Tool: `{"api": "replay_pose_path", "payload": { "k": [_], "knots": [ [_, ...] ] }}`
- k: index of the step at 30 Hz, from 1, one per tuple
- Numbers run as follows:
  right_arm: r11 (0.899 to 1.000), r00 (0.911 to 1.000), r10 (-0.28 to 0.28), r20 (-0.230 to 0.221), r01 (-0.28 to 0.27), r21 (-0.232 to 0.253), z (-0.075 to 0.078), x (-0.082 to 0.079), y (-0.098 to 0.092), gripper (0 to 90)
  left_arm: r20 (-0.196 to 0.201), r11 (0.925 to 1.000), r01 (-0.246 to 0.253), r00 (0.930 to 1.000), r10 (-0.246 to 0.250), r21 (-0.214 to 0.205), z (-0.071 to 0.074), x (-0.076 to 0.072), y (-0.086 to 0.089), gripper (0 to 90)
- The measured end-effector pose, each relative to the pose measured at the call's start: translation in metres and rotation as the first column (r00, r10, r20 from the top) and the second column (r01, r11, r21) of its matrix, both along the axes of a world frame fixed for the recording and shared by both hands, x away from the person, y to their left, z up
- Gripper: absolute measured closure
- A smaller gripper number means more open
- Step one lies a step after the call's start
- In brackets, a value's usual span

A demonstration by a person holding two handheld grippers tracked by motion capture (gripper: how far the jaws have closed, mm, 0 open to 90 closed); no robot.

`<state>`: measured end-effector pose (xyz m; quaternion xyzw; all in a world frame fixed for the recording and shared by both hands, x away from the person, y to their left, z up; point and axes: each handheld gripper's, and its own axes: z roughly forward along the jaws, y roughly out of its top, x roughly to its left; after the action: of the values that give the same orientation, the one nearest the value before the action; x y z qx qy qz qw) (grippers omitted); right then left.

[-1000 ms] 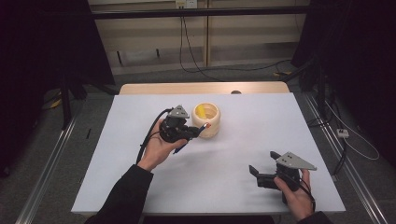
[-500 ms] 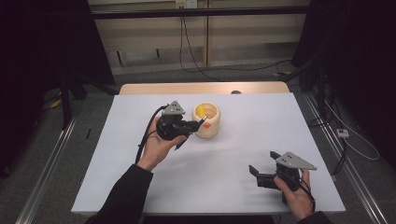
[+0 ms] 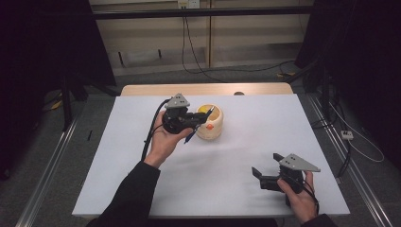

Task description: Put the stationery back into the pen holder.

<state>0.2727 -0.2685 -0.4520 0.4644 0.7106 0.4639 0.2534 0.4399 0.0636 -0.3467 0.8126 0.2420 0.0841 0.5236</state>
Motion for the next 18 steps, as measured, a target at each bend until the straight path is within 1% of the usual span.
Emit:
{"api": "replay_pose_path", "payload": {
  "k": [3, 8, 11, 12, 15, 18],
  "knots": [
    [1.000, 1.0000, 0.000, 0.001, 0.000, -0.001, 0.000, 0.000, 0.000, 4.1, 0.010, 1.0000, -0.008, 0.9999, 0.008, -0.003, 0.004, 0.005, -0.001, 80.0],
    [1.000, 1.0000, -0.002, 0.000, 0.002, 0.000, 0.000, 0.000, -0.001, 4.1, 0.015, 0.9992, -0.016, 0.9998, 0.016, -0.037, 0.012, 0.012, -0.001, 80.0],
    [1.000, 1.0000, -0.003, 0.001, 0.003, -0.001, 0.000, 0.000, 0.000, 4.1, 0.004, 0.9969, -0.017, 0.9998, 0.017, -0.077, 0.016, 0.016, 0.000, 80.0],
    [1.000, 1.0000, -0.003, 0.001, 0.003, -0.001, 0.000, 0.000, 0.000, 4.1, 0.003, 0.9954, -0.029, 0.9996, 0.029, -0.091, 0.017, 0.018, 0.000, 80.0],
    [1.000, 1.0000, -0.003, 0.000, 0.003, 0.001, 0.000, 0.000, 0.000, 4.1, -0.001, 0.9931, -0.053, 0.9986, 0.053, -0.105, 0.019, 0.023, 0.001, 80.0],
    [1.000, 1.0000, -0.002, 0.002, 0.002, 0.001, 0.000, 0.000, -0.001, 4.1, 0.006, 0.9927, -0.064, 0.9979, 0.065, -0.103, 0.021, 0.027, 0.000, 80.0]
  ]
}}
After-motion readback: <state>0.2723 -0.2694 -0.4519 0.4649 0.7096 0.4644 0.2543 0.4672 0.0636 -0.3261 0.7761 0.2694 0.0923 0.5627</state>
